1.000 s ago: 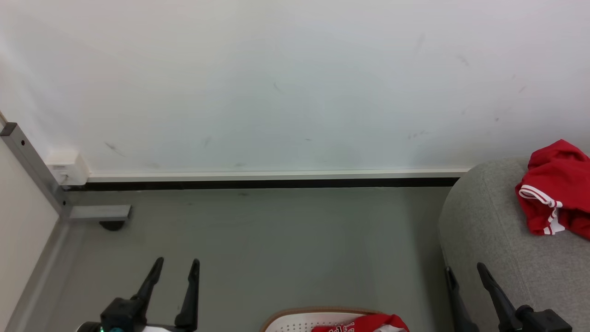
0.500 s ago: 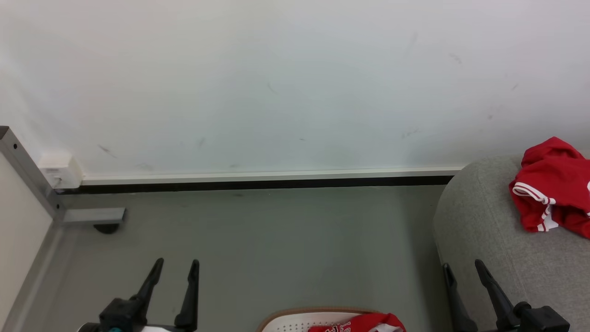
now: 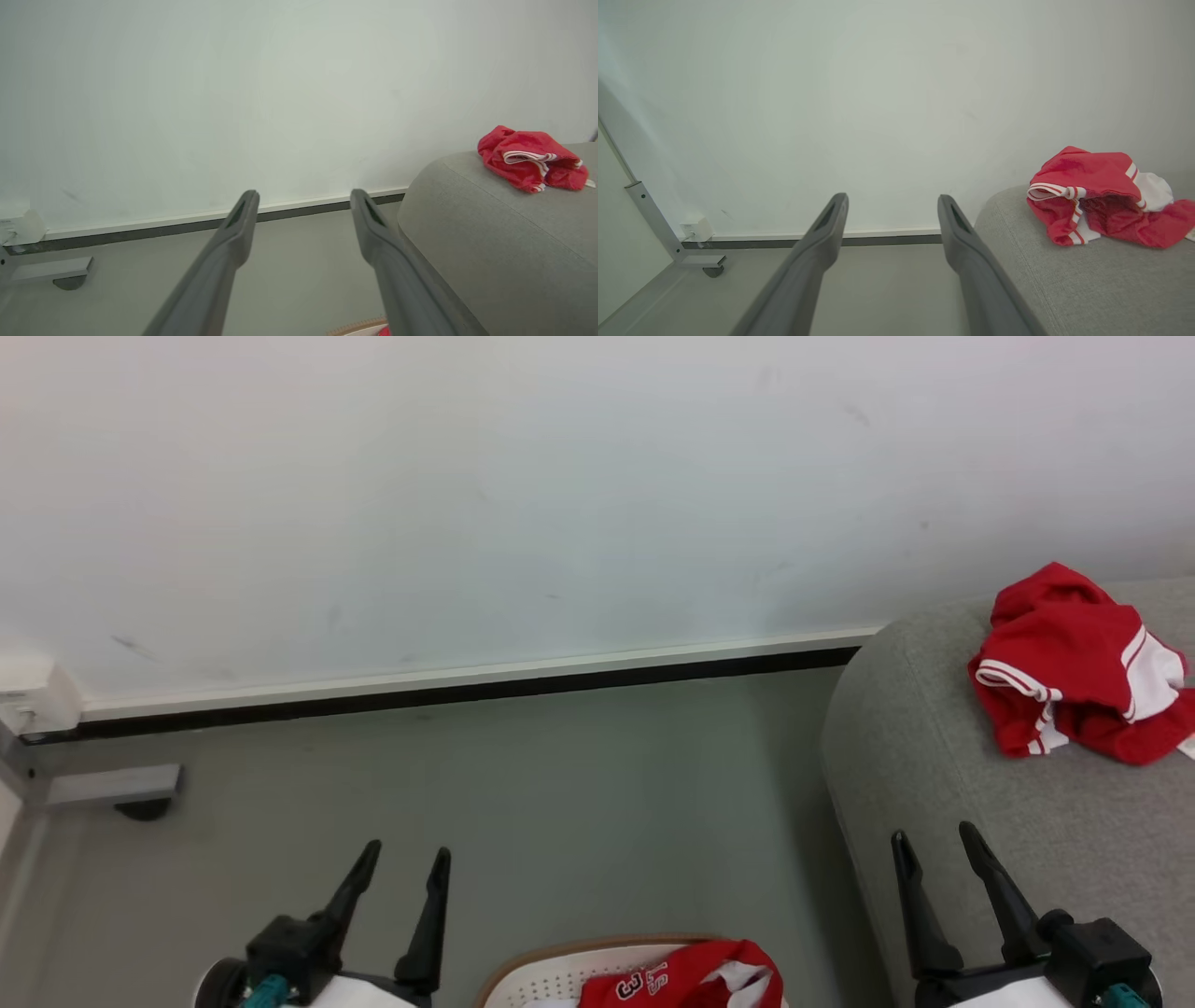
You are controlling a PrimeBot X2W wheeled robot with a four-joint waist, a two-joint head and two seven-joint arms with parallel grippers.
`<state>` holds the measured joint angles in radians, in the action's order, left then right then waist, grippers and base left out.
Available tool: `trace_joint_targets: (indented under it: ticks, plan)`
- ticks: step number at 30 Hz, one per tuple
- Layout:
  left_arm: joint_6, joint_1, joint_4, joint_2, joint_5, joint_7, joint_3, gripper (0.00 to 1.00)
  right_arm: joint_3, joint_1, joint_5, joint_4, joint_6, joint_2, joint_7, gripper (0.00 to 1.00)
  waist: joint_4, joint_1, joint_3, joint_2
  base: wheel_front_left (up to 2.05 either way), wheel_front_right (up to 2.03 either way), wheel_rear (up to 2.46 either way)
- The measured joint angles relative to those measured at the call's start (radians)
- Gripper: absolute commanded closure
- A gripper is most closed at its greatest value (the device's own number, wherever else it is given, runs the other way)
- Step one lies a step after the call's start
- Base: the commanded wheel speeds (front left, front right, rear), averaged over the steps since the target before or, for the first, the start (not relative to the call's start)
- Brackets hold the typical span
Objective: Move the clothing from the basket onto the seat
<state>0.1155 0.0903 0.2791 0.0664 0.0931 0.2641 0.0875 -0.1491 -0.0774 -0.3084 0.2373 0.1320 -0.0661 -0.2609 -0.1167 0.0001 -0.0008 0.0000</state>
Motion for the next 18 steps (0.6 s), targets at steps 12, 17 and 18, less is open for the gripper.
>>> trace_joint_targets:
  ticks: [12,17,18]
  plan:
    - [0.013,0.1,0.067,0.023,0.02,0.0,0.094,0.0,-0.024,-0.144,0.012,-0.011,0.0,-0.003,0.0,0.0,-0.126,0.0001,0.141,0.0,0.0,0.0,0.0]
    - [0.016,0.154,0.142,0.06,0.035,0.0,0.184,0.0,-0.016,-0.195,0.018,-0.037,0.0,0.0,0.0,0.0,-0.171,0.0002,0.219,0.0,0.0,0.0,0.0]
    - [0.016,0.168,0.16,0.069,0.041,0.0,0.203,0.0,-0.014,-0.206,0.018,-0.047,0.0,0.001,0.0,0.0,-0.18,0.0002,0.235,0.0,0.0,0.0,0.0]
